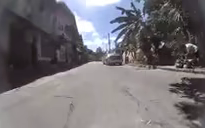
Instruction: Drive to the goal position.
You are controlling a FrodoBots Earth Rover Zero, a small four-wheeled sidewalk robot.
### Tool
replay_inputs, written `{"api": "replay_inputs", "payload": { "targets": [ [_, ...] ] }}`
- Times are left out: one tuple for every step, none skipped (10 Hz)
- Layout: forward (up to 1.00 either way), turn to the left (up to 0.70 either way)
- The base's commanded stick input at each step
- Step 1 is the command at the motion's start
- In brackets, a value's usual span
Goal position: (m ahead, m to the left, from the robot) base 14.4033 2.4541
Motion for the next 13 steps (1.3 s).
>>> {"api": "replay_inputs", "payload": {
  "targets": [
    [1.00,0.08],
    [1.00,0.03],
    [1.00,0.00],
    [1.00,0.04],
    [1.00,0.20],
    [1.00,0.18],
    [1.00,0.10],
    [1.00,0.11],
    [1.00,0.09],
    [1.00,0.05],
    [1.00,0.07],
    [1.00,0.00],
    [1.00,0.00]
  ]
}}
